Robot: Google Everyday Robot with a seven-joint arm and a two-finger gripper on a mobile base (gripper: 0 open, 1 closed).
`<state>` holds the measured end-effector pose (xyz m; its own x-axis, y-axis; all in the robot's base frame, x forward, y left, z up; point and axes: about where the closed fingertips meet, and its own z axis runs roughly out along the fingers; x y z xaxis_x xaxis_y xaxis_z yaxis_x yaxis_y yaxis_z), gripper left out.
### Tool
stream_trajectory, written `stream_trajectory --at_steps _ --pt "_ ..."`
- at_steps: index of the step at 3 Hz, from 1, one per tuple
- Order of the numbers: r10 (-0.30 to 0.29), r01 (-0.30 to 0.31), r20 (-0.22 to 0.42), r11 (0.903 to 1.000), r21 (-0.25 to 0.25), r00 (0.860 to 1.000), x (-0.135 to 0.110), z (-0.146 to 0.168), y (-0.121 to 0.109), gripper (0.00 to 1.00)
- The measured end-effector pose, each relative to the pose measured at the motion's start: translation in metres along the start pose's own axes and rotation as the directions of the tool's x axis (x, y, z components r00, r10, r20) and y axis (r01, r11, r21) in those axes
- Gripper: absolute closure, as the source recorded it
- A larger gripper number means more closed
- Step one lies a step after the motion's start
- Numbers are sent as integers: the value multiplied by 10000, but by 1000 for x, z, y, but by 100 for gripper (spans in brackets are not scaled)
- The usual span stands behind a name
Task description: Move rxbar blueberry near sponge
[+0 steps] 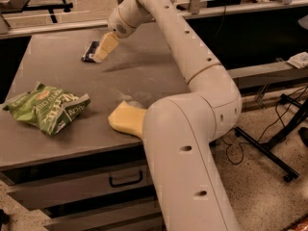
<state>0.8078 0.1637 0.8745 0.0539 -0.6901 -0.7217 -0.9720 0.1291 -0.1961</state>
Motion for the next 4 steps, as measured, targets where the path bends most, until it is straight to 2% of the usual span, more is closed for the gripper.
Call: stream_trajectory --at_steps 2,3,4 --pt "617 -611 308 9979 -199 9976 9 31 -5 0" --pt "744 -723 543 9966 -393 9957 7 42 -4 13" --pt "723 -688 604 9959 -588 9956 4 49 -1 37"
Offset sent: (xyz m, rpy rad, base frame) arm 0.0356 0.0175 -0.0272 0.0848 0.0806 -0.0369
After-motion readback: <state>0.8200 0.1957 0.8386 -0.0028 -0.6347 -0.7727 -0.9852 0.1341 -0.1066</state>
